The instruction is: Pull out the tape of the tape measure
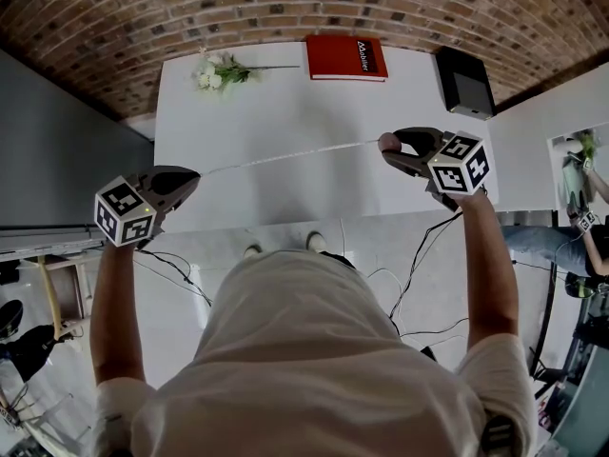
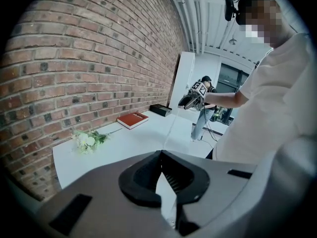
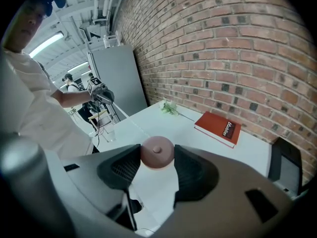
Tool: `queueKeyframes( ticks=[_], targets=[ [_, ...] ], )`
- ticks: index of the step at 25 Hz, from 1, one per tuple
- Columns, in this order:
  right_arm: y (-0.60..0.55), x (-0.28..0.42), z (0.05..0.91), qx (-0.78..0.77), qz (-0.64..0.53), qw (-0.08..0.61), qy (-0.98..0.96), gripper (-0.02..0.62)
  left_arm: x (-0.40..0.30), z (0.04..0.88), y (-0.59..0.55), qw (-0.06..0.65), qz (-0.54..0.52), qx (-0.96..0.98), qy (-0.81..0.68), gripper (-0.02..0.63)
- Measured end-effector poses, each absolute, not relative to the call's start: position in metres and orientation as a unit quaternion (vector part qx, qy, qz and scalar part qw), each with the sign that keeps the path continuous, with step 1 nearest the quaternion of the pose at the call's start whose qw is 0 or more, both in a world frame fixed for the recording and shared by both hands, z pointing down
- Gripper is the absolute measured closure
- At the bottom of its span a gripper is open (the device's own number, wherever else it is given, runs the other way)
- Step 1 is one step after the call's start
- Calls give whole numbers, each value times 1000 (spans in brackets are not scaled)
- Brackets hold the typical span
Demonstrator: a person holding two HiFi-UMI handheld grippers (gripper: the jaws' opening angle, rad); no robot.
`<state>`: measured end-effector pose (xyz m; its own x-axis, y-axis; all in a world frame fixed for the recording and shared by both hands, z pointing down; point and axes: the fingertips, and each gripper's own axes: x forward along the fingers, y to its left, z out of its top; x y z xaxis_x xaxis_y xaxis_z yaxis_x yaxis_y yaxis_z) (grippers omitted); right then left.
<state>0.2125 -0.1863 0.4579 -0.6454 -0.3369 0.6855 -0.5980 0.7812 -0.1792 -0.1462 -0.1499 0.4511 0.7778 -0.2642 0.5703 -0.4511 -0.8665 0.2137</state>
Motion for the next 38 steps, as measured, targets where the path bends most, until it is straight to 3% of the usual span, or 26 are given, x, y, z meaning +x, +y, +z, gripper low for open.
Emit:
queueKeyframes(
  ticks=[38],
  targets=[
    [-185, 238, 484, 294, 204, 316, -879, 377, -108, 466, -188, 150, 285, 923, -213, 609]
  ],
)
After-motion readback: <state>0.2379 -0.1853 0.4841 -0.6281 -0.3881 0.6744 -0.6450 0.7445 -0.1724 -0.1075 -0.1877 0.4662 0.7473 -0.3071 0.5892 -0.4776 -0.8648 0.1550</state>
